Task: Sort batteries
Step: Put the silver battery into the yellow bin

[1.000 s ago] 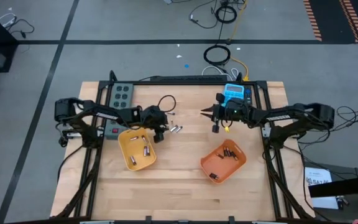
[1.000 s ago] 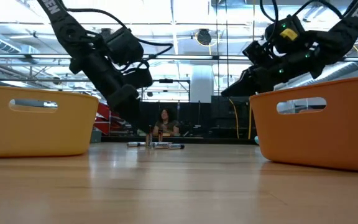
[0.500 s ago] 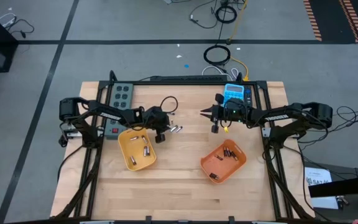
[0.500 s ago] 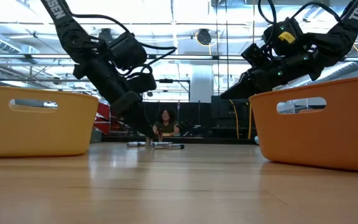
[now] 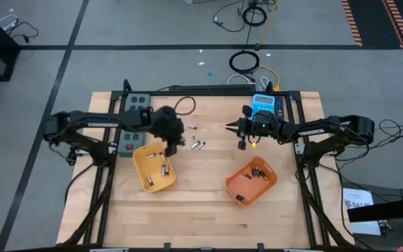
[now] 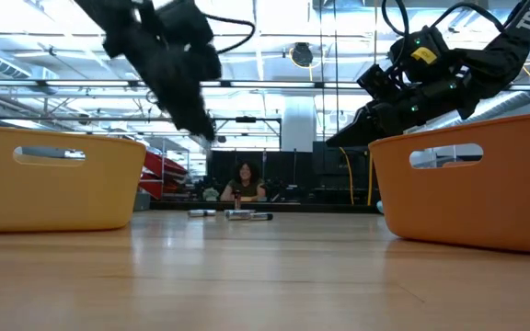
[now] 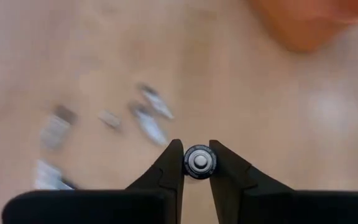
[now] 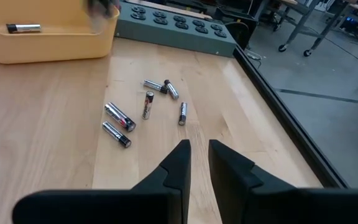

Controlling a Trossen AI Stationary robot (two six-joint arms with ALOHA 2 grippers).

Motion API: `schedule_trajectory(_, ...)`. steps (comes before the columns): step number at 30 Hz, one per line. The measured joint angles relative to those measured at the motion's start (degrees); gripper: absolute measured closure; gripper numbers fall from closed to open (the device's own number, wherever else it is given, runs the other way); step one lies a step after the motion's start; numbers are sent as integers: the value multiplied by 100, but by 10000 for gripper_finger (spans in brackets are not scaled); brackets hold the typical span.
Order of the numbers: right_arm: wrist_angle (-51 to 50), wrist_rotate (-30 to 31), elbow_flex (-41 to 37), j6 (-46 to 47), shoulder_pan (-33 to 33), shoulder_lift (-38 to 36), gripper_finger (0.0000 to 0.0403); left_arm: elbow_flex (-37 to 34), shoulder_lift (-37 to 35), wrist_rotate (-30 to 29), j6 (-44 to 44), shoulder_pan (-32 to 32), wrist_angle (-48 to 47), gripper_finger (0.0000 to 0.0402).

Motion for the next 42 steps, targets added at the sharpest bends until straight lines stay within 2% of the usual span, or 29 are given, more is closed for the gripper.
schedule_trajectory(2, -2, 1, 0, -2, 0, 0, 355, 138, -187, 831, -538, 70, -786, 348)
schedule_trajectory(4, -10, 0, 0, -2, 0, 0, 355, 97, -307, 1251, -857, 4, -1457, 348)
schedule_trajectory(8, -63, -16, 0, 0, 0, 0, 355, -359, -336, 1118, -1281, -330, -2169, 343)
schedule_trajectory(13, -105, -310, 0, 87, 3, 0, 355, -1074, -250, 581, -2114, -572, -1714, 285)
schedule_trajectory(17, -105, -317, 0, 90, 4, 0, 355, -1094, -248, 472, -2433, -581, -1605, 247)
schedule_trajectory(19, -107, -317, 0, 90, 4, 2, 355, -1012, -282, 636, -2444, -582, -1635, 237)
schedule_trajectory(22, -107, -319, 0, 87, 4, 2, 355, -751, -362, 834, -2254, -582, -1617, 234)
schedule_trajectory(25, -112, -319, 0, 45, 4, 2, 355, -508, -371, 694, -1838, -582, -1304, 232)
schedule_trajectory(27, -120, -319, 0, 14, 4, 2, 355, -424, -373, 257, -1544, -559, -904, 232)
schedule_trajectory(31, -133, -318, 0, -8, 4, 2, 355, -424, -206, -976, -800, -439, -281, 231)
schedule_trajectory(34, -200, -319, 0, -20, 4, 2, 355, -426, -10, -1416, -151, -366, -67, 231)
schedule_trajectory(38, -212, -319, 0, -87, 4, 57, 355, -428, 282, -1521, 491, -326, 495, 230)
schedule_trajectory(42, -181, -319, 0, -175, 4, 240, 355, -427, 588, -1492, 588, -214, 1027, 216)
